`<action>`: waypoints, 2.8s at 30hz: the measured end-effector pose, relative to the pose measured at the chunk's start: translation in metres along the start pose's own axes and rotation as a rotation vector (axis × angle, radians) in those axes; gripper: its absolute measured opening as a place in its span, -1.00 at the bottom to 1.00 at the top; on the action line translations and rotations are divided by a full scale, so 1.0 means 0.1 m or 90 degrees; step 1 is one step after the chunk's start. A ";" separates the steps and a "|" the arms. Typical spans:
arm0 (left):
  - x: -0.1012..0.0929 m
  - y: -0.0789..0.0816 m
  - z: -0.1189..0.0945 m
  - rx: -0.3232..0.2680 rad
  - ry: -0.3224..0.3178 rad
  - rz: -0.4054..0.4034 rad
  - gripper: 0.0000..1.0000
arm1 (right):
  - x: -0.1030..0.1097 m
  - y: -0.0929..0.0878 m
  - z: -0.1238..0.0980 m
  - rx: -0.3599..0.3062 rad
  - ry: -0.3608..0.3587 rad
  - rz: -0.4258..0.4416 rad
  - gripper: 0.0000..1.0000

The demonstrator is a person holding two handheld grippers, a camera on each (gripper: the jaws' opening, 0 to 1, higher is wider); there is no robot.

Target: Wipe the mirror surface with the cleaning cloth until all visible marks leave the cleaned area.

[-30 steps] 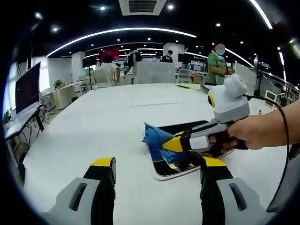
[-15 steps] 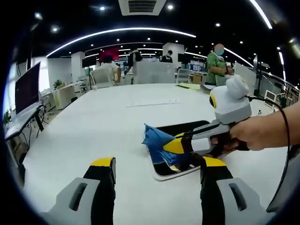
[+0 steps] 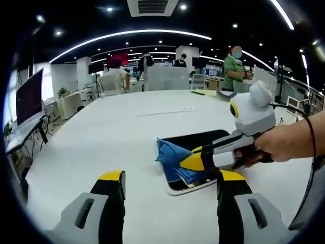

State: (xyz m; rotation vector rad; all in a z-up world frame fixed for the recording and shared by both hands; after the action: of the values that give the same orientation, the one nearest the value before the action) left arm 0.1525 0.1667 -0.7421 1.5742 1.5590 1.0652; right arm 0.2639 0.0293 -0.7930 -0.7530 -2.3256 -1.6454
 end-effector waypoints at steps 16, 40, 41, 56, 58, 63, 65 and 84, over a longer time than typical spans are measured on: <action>0.00 0.01 -0.01 0.000 0.000 0.004 0.46 | 0.12 -0.08 -0.05 0.031 0.043 -0.026 -0.93; 0.03 0.00 -0.03 -0.003 0.006 0.000 0.46 | 0.21 -0.12 -0.04 0.058 0.035 -0.091 -0.85; 0.03 0.00 -0.03 -0.003 0.006 -0.001 0.46 | 0.22 -0.11 -0.04 0.061 0.034 -0.095 -0.84; 0.05 0.01 -0.02 -0.007 0.012 -0.007 0.46 | 0.25 -0.14 -0.06 0.037 0.021 -0.079 -0.93; 0.05 0.01 -0.02 -0.007 0.012 -0.007 0.46 | 0.23 -0.15 -0.08 0.029 0.020 -0.070 -0.93; 0.04 0.01 -0.03 -0.007 0.010 -0.004 0.46 | 0.15 -0.12 -0.13 0.002 0.015 -0.055 -0.94; 0.03 0.01 -0.02 -0.007 0.009 -0.003 0.46 | 0.15 -0.10 -0.17 -0.010 0.011 -0.050 -0.94; 0.00 0.02 -0.04 -0.010 0.002 0.006 0.46 | 0.30 -0.02 -0.51 -0.115 -0.033 0.015 -0.94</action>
State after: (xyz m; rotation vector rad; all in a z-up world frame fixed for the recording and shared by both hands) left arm 0.1502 0.1661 -0.7382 1.5712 1.5442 1.0832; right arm 0.2305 -0.0091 -0.7633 -0.8645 -2.2144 -1.8652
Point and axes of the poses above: the point that each gripper's makers call its tool centre point, and the gripper's own axes: z roughly forward along the fingers, x roughly to its left, y roughly out of its top, the point moved 10 cm from there along -z, roughly backward along the fingers, and after that the axes turned 14 degrees about y, right-handed, at the moved point
